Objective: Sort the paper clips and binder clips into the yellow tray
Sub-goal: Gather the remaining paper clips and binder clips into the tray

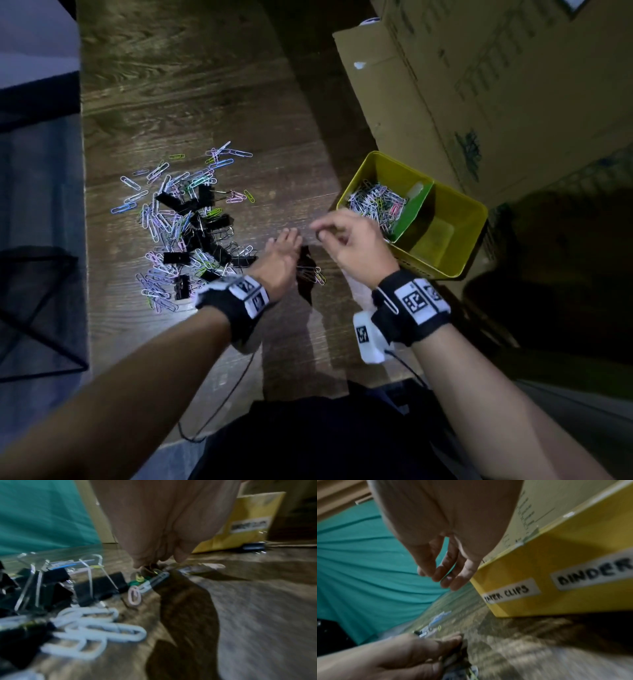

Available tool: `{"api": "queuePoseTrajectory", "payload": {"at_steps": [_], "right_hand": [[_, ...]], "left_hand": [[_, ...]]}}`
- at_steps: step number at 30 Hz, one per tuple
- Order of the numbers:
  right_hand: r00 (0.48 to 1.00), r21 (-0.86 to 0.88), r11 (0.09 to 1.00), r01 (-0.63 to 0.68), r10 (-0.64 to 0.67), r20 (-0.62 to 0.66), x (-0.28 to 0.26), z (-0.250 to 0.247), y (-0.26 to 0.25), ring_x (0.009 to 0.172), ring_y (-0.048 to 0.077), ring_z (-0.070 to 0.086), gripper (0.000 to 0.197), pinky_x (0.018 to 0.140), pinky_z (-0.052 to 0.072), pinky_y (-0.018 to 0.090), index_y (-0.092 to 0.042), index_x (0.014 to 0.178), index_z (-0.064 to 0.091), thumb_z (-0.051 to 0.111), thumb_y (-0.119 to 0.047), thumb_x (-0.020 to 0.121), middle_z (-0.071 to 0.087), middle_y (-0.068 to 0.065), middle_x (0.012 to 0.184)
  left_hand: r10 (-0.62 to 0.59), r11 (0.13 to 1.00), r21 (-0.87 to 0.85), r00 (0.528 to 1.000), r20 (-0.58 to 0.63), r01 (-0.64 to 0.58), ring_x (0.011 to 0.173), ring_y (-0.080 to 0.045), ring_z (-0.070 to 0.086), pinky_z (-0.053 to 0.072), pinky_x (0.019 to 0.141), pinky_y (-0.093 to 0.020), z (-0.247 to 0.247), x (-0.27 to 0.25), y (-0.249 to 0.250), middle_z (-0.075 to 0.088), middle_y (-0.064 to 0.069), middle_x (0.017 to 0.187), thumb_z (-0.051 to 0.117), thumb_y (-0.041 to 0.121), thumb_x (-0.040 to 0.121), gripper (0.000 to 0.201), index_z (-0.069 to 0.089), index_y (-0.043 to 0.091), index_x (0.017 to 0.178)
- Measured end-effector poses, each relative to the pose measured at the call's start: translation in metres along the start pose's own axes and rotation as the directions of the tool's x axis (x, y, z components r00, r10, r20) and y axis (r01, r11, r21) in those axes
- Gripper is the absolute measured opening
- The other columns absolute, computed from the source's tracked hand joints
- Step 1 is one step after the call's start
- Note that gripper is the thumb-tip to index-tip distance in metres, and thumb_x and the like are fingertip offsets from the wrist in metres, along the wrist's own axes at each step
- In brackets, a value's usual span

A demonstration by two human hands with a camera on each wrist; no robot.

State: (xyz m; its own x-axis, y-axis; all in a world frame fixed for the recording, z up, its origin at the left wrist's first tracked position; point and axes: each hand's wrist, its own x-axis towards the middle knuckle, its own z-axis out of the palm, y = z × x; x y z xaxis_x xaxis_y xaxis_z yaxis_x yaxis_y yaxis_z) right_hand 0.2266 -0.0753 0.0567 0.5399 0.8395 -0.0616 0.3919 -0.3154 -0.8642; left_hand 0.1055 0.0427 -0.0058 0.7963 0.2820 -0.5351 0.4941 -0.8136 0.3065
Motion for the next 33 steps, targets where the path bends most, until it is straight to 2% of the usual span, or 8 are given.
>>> {"api": "queuePoseTrajectory", "payload": {"at_steps": [3,5,10,17,22,27,30,33], "right_hand": [[0.961,-0.167,0.98,-0.111,0.149,0.235,-0.014,0.017,0.021,0.09,0.015,0.064,0.024,0.088,0.05,0.026,-0.018,0.106,0.071,0.067,-0.011,0.084,0.065,0.003,0.105],[0.919,-0.328,0.931,-0.162,0.263,0.293,-0.022,0.028,0.036,0.1,0.02,0.063,0.041,0.094,0.049,0.034,-0.022,0.121,0.061,0.07,-0.016,0.081,0.059,0.005,0.116],[0.888,-0.473,0.862,-0.181,0.35,0.298,-0.03,0.045,0.047,0.126,0.031,0.045,0.061,0.105,0.039,0.04,-0.016,0.139,0.039,0.067,-0.021,0.084,0.039,0.011,0.138],[0.916,-0.488,0.867,-0.098,0.271,0.296,-0.019,0.06,0.039,0.124,0.032,0.046,0.06,0.102,0.041,0.038,-0.007,0.136,0.043,0.065,-0.009,0.08,0.043,0.014,0.136],[0.918,-0.625,0.78,-0.038,0.274,0.287,-0.015,0.064,0.041,0.126,0.031,0.035,0.087,0.102,0.039,0.041,-0.007,0.144,0.027,0.075,-0.035,0.076,0.034,0.014,0.137],[0.915,-0.668,0.743,0.03,0.248,0.317,-0.017,0.069,0.034,0.126,0.033,0.042,0.064,0.1,0.04,0.041,-0.01,0.141,0.036,0.066,-0.022,0.085,0.04,0.016,0.135],[0.926,-0.611,0.792,0.005,0.227,0.303,-0.018,0.069,0.035,0.114,0.033,0.053,0.038,0.089,0.045,0.039,-0.006,0.126,0.052,0.055,-0.007,0.088,0.05,0.015,0.123],[0.915,-0.534,0.842,-0.079,0.273,0.296,-0.021,0.065,0.036,0.114,0.031,0.053,0.044,0.09,0.043,0.037,-0.006,0.125,0.051,0.064,-0.025,0.087,0.05,0.015,0.123]], "left_hand": [[0.073,0.995,-0.068,0.997,0.032,-0.07,0.141,-0.023,-0.017,-0.002,0.118,-0.043,0.03,-0.015,0.007,-0.014,-0.014,0.154,0.013,0.019,0.086,0.065,0.0,0.004,0.147],[0.107,0.99,-0.091,0.994,0.019,-0.105,0.142,-0.024,-0.017,-0.005,0.118,-0.037,0.037,-0.026,0.011,-0.016,-0.013,0.153,0.022,0.012,0.084,0.067,-0.001,0.003,0.147],[-0.172,0.949,-0.311,0.904,-0.391,0.046,0.129,-0.036,0.034,0.031,0.109,-0.039,0.032,-0.037,0.0,0.034,-0.023,0.14,0.041,-0.009,0.078,0.067,0.027,0.001,0.143],[-0.088,0.979,-0.203,0.961,-0.263,0.034,0.12,-0.034,0.039,0.039,0.1,-0.04,0.023,-0.025,-0.002,0.044,-0.018,0.126,0.048,-0.002,0.077,0.065,0.034,0.007,0.14],[-0.068,0.994,-0.101,0.955,-0.288,0.04,0.116,-0.032,0.04,0.04,0.099,-0.041,0.016,-0.023,-0.002,0.041,-0.014,0.127,0.061,0.015,0.076,0.074,0.029,0.013,0.143],[-0.136,0.986,0.087,0.989,-0.061,0.141,0.123,-0.035,0.028,0.039,0.101,-0.045,0.016,-0.025,0.005,0.027,-0.013,0.137,0.063,0.024,0.076,0.081,0.019,0.019,0.144],[-0.059,0.998,0.028,0.99,-0.125,0.063,0.121,-0.034,0.034,0.035,0.102,-0.04,0.021,-0.024,0.005,0.035,-0.012,0.135,0.054,0.011,0.08,0.062,0.034,0.013,0.139],[-0.013,0.993,-0.115,0.98,-0.198,-0.01,0.116,-0.032,0.04,0.038,0.1,-0.039,0.022,-0.026,-0.004,0.042,-0.012,0.129,0.055,0.009,0.081,0.054,0.045,0.013,0.133]]}}
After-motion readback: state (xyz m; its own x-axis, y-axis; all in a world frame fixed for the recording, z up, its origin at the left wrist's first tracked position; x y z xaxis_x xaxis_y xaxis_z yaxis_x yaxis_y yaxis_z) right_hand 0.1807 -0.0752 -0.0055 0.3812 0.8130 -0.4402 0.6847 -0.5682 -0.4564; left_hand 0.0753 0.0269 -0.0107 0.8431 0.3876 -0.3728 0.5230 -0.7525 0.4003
